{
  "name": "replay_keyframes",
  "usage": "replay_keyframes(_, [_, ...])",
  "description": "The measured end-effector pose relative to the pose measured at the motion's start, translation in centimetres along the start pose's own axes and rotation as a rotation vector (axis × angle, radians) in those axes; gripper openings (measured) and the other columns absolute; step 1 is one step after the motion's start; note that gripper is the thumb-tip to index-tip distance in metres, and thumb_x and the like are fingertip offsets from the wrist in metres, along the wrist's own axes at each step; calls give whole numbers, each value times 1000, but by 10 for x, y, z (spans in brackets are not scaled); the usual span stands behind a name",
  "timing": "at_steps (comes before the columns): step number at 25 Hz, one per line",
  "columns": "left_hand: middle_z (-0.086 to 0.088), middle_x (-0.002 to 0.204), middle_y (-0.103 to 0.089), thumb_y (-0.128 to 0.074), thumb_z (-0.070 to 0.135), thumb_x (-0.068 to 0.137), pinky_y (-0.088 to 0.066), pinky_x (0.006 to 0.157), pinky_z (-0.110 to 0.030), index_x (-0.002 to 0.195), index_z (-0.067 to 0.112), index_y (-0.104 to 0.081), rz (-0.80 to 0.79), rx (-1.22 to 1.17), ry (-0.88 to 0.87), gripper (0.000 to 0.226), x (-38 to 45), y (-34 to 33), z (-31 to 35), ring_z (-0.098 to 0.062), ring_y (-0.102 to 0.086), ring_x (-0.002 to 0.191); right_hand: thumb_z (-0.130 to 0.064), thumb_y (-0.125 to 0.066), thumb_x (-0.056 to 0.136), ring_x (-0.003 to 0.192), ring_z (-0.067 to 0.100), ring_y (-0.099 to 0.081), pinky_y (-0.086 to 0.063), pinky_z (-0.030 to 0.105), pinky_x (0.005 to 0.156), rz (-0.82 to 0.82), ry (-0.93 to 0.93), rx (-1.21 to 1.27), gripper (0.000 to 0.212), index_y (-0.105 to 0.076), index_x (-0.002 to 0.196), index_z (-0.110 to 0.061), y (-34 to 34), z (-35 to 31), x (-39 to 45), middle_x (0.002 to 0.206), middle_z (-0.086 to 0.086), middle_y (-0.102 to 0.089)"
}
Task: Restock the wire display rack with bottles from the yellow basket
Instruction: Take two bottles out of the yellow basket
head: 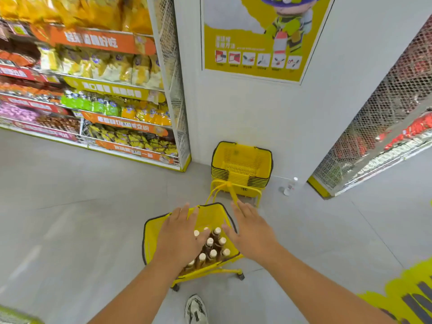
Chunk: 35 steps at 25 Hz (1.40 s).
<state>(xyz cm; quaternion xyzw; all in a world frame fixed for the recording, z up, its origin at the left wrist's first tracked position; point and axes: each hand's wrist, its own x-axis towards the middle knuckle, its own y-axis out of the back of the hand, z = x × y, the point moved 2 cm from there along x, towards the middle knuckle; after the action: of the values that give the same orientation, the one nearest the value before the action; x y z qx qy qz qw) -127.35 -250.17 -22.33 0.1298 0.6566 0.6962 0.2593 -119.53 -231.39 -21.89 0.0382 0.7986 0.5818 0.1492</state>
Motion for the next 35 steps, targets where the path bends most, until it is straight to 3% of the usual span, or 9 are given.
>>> replay_keyframes(5, [-6,166,-27,-7,76,77,-28,121,-45,156,24,-36,-138,-55,13,98,88,-85,-39,-29,-23,154,-76,-5,84,156,21,-14,-22,34,123,-109,-60,66,99,-18,163,-19,-62,12,91,170,1,-18])
replay_keyframes(9, [-7,161,-38,-14,75,81,-37,115,-46,152,24,-44,-195,-71,76,93,151,-166,-62,-30,-33,150,-63,-32,102,156,18,-16,-24,33,123,-182,-130,179,75,-19,163,-21,-143,40,156,169,-1,-21])
replay_keyframes(15, [0,167,-24,1,77,73,-27,120,-41,159,29,-26,-302,-81,70,102,221,-310,-74,-23,-18,154,-60,-35,103,156,14,-16,-25,35,124,-278,-228,340,72,-18,163,-25,-290,88,226,170,-4,-21])
replay_keyframes(18, [1,166,-28,-2,78,74,-31,120,-43,157,29,-31,-337,-102,72,101,235,-365,-76,-23,-21,154,-59,-39,103,156,16,-19,-28,35,122,-297,-263,374,71,-22,163,-24,-341,105,240,169,-2,-24])
replay_keyframes(23, [-3,160,-39,-9,78,80,-37,116,-45,152,25,-42,-356,-85,59,96,245,-416,-79,-27,-32,149,-57,-41,104,152,18,-27,-31,33,119,-350,-303,443,68,-25,161,-24,-389,118,246,166,-2,-30])
replay_keyframes(26, [-2,162,-36,-10,79,82,-34,118,-44,155,26,-36,-383,-70,49,94,254,-432,-80,-26,-29,151,-56,-42,104,149,16,-33,-35,31,115,-349,-335,488,66,-27,160,-25,-404,122,251,163,-4,-34])
replay_keyframes(29, [1,163,-33,-33,74,93,-32,118,-42,156,28,-33,-392,-99,22,79,262,-447,-78,-23,-26,152,-53,-45,104,137,16,-47,-45,30,102,-335,-371,533,58,-34,155,-28,-418,122,259,155,-6,-43])
replay_keyframes(32, [2,149,-53,-51,67,92,-44,106,-41,145,26,-52,-352,-159,-8,67,271,-461,-78,-22,-46,140,-54,-45,103,136,19,-51,-50,36,102,-350,-399,528,60,-34,155,-27,-431,123,269,154,-4,-44])
replay_keyframes(35, [7,108,-71,-55,67,88,-47,76,-32,116,33,-63,-318,-178,-51,45,278,-471,-78,-20,-65,103,-52,-44,104,137,22,-50,-51,39,102,-377,-406,506,61,-31,157,-25,-445,126,279,156,-1,-43])
